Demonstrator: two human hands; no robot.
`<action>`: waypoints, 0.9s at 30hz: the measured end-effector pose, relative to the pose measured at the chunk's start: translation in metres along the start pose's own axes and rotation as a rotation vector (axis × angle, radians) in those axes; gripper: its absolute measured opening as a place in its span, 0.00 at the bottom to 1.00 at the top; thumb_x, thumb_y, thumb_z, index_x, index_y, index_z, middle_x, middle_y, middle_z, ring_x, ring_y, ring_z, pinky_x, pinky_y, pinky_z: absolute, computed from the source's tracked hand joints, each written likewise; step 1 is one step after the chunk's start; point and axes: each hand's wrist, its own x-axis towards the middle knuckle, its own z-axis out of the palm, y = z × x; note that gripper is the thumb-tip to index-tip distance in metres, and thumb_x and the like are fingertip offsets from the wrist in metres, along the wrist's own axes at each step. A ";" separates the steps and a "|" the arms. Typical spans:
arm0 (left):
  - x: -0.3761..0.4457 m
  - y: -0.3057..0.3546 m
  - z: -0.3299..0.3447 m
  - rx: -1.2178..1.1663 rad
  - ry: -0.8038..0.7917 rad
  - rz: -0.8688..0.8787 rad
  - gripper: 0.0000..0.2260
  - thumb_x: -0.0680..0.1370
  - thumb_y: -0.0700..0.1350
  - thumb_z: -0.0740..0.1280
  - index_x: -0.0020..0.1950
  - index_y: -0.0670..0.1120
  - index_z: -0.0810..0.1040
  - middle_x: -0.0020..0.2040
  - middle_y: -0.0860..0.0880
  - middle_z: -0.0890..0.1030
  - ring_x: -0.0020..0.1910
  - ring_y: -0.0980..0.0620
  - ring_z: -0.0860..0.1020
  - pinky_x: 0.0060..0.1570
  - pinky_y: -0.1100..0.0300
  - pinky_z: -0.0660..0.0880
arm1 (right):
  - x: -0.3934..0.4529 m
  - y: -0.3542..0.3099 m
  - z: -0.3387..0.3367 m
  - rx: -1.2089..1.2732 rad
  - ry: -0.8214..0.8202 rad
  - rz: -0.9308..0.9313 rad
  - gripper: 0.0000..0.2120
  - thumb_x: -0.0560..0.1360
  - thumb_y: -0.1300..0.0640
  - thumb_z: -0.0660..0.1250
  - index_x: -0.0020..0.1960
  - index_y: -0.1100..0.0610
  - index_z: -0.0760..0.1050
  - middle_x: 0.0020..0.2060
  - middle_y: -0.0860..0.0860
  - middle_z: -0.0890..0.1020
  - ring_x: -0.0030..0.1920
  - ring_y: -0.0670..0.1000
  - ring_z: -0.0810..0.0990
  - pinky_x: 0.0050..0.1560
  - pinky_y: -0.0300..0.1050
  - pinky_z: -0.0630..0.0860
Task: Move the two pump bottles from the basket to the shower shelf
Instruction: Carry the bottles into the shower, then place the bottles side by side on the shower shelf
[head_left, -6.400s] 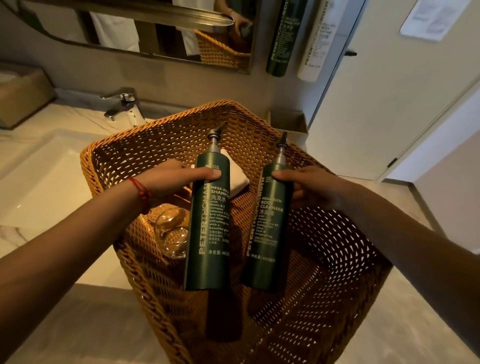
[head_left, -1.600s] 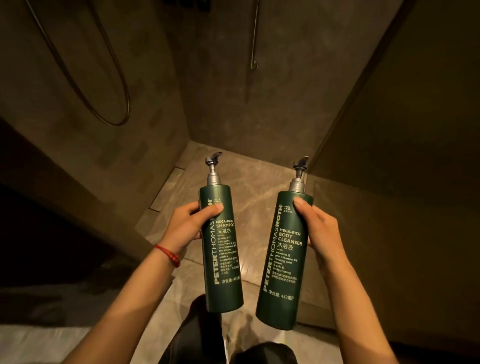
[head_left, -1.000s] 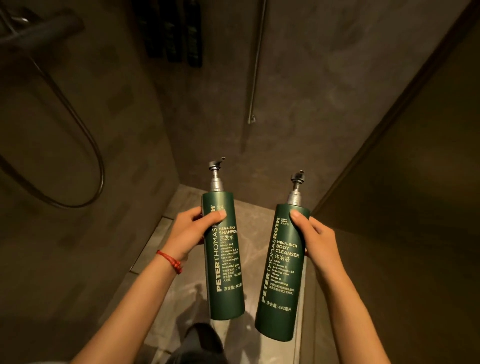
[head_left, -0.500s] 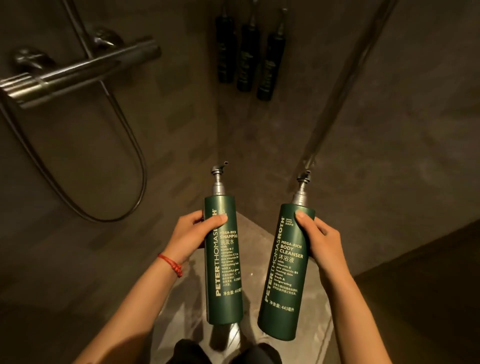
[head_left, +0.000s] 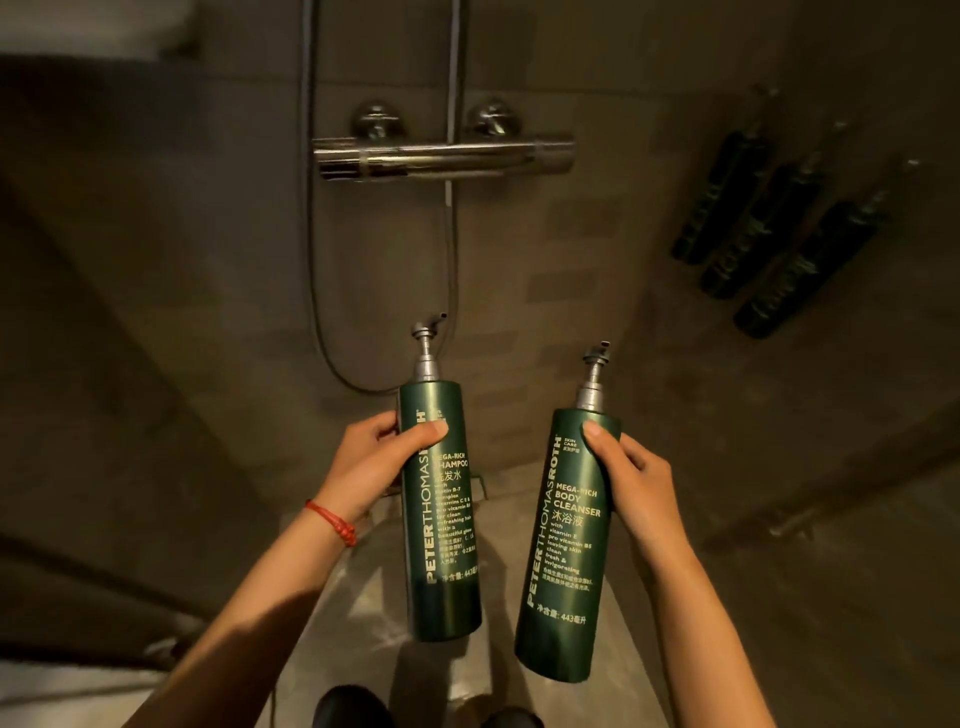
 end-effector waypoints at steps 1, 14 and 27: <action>-0.004 0.001 -0.006 -0.005 0.040 0.010 0.03 0.68 0.45 0.72 0.39 0.47 0.80 0.26 0.57 0.82 0.27 0.62 0.78 0.24 0.70 0.72 | 0.005 -0.002 0.006 -0.003 -0.047 -0.003 0.08 0.69 0.51 0.69 0.33 0.52 0.79 0.24 0.42 0.81 0.26 0.38 0.77 0.25 0.29 0.70; -0.053 0.023 -0.101 -0.044 0.498 0.098 0.05 0.67 0.45 0.71 0.41 0.47 0.80 0.29 0.54 0.82 0.29 0.61 0.80 0.26 0.70 0.73 | 0.033 -0.034 0.130 -0.006 -0.525 -0.111 0.06 0.71 0.54 0.68 0.36 0.53 0.79 0.24 0.42 0.81 0.27 0.38 0.77 0.27 0.29 0.71; -0.037 0.100 -0.188 0.053 0.554 0.400 0.06 0.66 0.44 0.72 0.42 0.49 0.79 0.39 0.50 0.82 0.33 0.63 0.79 0.31 0.72 0.74 | 0.030 -0.122 0.236 0.076 -0.631 -0.452 0.05 0.70 0.55 0.68 0.37 0.54 0.79 0.26 0.44 0.82 0.29 0.39 0.78 0.30 0.30 0.73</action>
